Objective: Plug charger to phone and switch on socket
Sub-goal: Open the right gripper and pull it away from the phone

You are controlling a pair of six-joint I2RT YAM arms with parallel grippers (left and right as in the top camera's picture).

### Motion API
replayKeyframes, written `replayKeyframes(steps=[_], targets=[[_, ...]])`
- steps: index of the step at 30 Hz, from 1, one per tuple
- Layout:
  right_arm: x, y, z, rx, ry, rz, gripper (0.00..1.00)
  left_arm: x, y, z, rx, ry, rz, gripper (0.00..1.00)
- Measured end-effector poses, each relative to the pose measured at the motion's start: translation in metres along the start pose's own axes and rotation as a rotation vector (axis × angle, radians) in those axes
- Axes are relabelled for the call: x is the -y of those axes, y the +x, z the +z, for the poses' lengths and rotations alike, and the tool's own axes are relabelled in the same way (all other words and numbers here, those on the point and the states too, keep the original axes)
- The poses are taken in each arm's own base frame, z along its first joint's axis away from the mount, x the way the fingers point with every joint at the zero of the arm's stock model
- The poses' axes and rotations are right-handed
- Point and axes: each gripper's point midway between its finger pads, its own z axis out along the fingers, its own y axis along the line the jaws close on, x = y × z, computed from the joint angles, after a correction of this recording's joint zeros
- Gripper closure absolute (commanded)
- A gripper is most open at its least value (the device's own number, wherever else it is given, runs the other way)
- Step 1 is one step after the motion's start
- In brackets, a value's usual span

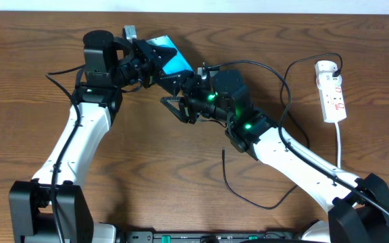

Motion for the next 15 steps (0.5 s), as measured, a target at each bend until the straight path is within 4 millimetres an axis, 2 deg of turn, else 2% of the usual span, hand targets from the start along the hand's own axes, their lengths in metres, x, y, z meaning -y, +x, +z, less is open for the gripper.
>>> replayKeyframes(steps=[6, 15], targets=[[0.0, 0.0, 0.0, 0.0, 0.0, -0.014, 0.02, -0.001, -0.008, -0.005, 0.021, 0.0, -0.006, 0.93], [-0.001, -0.007, -0.002, 0.013, -0.003, -0.056, 0.01, -0.002, -0.015, -0.014, 0.013, 0.012, -0.012, 0.93]])
